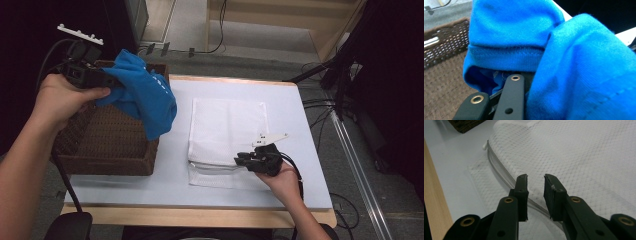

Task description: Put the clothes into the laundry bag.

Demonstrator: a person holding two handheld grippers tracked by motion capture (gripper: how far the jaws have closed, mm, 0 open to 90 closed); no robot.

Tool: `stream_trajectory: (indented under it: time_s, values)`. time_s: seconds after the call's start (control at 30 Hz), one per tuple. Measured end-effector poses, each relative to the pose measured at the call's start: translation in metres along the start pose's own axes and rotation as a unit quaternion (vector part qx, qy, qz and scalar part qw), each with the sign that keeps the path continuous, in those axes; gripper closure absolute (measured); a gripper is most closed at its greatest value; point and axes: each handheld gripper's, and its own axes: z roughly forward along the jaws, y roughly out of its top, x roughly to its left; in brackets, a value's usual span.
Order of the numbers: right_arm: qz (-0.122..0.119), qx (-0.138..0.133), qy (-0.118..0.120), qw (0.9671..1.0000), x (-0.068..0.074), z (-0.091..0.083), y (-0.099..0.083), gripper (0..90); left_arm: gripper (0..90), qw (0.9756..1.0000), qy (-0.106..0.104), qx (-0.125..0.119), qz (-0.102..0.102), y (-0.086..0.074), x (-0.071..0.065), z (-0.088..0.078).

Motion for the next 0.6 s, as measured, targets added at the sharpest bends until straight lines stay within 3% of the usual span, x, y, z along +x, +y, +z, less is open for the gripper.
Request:
stream_trajectory:
  time_s: [0.37, 0.6]
  values:
    - [0.008, 0.003, 0.008, 0.9999, -0.003, 0.001, -0.001, 69.5, 75.2, 0.9985, -0.036, 0.003, 0.041, 0.015, -0.035, 0.025]
    - [0.007, -0.004, 0.008, 0.9999, -0.003, -0.001, -0.001, 69.8, 75.2, 0.9951, -0.068, 0.0, 0.072, 0.024, -0.064, 0.04]
